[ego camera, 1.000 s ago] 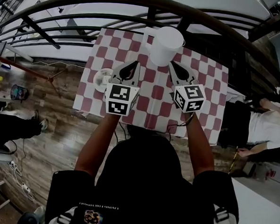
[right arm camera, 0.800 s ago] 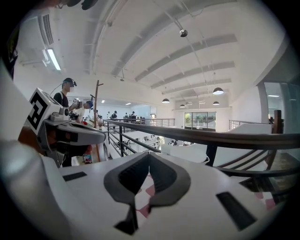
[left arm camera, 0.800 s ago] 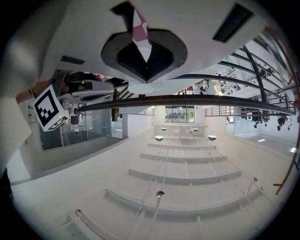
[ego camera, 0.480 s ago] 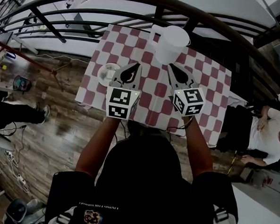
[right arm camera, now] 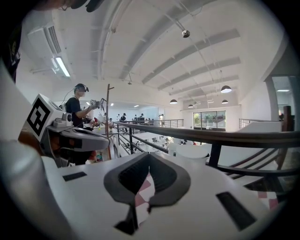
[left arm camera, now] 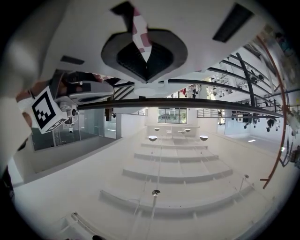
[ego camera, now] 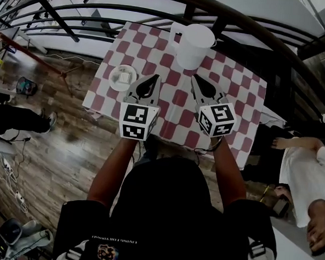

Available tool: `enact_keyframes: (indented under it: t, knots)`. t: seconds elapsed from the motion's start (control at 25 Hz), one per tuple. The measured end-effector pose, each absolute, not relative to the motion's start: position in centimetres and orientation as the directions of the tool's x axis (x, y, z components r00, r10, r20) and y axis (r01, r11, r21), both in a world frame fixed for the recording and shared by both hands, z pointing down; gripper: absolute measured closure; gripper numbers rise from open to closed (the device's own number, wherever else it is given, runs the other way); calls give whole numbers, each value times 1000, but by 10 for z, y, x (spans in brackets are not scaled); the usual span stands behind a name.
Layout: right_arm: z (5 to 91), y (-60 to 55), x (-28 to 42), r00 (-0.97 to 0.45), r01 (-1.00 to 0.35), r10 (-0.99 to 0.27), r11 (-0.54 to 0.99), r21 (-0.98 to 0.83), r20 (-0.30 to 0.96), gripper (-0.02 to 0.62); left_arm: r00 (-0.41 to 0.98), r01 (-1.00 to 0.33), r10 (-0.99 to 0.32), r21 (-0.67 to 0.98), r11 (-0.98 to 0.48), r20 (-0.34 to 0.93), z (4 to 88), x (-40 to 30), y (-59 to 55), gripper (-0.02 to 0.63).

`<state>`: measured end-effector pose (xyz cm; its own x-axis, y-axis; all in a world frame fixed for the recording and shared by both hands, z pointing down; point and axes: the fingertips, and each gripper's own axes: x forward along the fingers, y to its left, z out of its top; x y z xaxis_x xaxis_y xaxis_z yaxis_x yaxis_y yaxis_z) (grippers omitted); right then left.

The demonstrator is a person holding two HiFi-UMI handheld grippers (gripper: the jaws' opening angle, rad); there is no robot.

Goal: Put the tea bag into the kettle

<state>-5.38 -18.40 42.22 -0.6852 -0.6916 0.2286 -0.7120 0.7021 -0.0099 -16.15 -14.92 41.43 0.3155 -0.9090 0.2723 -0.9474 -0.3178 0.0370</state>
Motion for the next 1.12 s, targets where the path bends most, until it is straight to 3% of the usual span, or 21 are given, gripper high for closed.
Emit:
enact_keyframes:
  t: [1.12]
  knots:
    - [407,-61,6,-831,-538,-523,842,-35,189,580,141,-990,-959,47,-133,245,408,-87,-21,603]
